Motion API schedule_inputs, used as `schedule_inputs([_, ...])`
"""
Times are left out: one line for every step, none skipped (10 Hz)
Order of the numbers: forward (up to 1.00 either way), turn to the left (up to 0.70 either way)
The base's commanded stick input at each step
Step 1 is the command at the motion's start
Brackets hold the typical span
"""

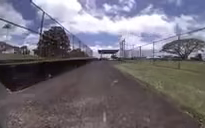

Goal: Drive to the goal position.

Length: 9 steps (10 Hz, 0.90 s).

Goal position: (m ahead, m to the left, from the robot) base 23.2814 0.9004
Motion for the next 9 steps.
schedule_inputs([0.7, 0.0])
schedule_inputs([0.7, 0.0])
schedule_inputs([0.7, 0.0])
schedule_inputs([0.68, 0.0])
schedule_inputs([0.66, 0.0])
schedule_inputs([0.66, 0.0])
schedule_inputs([0.66, 0.0])
schedule_inputs([0.7, 0.0])
schedule_inputs([0.7, 0.0])
